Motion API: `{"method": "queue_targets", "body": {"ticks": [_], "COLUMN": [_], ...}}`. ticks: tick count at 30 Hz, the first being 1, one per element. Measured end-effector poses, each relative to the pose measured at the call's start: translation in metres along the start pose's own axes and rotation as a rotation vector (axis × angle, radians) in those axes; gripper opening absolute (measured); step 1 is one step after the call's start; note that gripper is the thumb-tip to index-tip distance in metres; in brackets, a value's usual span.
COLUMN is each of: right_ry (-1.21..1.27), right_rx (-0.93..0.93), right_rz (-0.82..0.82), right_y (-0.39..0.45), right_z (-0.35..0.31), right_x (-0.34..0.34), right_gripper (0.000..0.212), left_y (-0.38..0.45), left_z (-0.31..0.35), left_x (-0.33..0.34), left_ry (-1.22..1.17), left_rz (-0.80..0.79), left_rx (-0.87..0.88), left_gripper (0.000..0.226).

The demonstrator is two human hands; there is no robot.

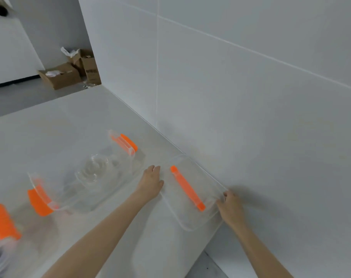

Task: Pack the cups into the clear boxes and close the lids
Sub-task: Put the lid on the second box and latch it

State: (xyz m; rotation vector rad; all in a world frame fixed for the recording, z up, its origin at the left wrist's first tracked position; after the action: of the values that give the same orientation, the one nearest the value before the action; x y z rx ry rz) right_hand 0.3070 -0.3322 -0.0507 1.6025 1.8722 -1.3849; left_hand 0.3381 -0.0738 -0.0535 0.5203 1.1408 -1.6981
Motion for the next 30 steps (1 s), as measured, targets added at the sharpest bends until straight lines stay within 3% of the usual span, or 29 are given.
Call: {"method": "queue_targets", "body": {"ticks": [2, 5, 8, 10, 14, 20, 25, 28, 30], "right_ry": [0.019, 0.055, 0.102, 0.161, 0.429, 1.150, 1.137, 1.293, 1.403], "right_rx": [-0.039, -0.068, -0.035, -0.019, -0.046, -0.209, -0.425, -0.384, -0.358], "right_rz": [0.018, 0.042, 0.025, 0.070, 0.130, -0.231, -0.445, -0.622, -0.696], "right_y": [0.001, 0.007, 0.014, 0.018, 0.021, 0.018, 0.012, 0.009, 0.009], "right_z": [-0.002, 0.000, 0.000, 0.001, -0.001, -0.059, -0.139, -0.173, -0.194], "right_x": [-0.002, -0.001, 0.000, -0.006, -0.027, -0.049, -0.072, -0.067, -0.057], "right_gripper": [0.009, 0.034, 0.017, 0.020, 0.016, 0.026, 0.039, 0.049, 0.042], "left_y": [0.010, 0.016, 0.013, 0.007, -0.022, -0.092, -0.145, -0.172, -0.186], "left_z": [0.001, 0.001, -0.001, -0.001, 0.013, 0.017, 0.001, -0.016, -0.028], "left_x": [-0.001, -0.002, -0.005, -0.015, -0.052, -0.129, -0.172, -0.182, -0.183], "left_ry": [0.015, -0.047, -0.139, -0.233, -0.413, -0.525, -0.516, -0.411, -0.259], "left_rz": [0.041, 0.091, 0.113, 0.163, 0.304, 0.472, 0.717, 0.849, 0.897], "left_rx": [-0.021, -0.066, -0.084, -0.088, -0.011, 0.233, 0.366, 0.425, 0.451], "left_gripper": [0.052, 0.052, 0.056, 0.056, 0.039, 0.030, 0.053, 0.050, 0.040]}}
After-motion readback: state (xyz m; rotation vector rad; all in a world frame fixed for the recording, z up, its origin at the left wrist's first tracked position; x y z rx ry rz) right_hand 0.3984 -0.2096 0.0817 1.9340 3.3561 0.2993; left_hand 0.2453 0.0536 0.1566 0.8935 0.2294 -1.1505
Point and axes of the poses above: each hand's wrist, its own y-axis towards the middle knuckle, its own x-axis out of the palm, z = x × y, the point moved 4 cm from there along y, towards the middle knuckle, and after that the axes turned 11 degrees about -z, right-handed, at the moved point
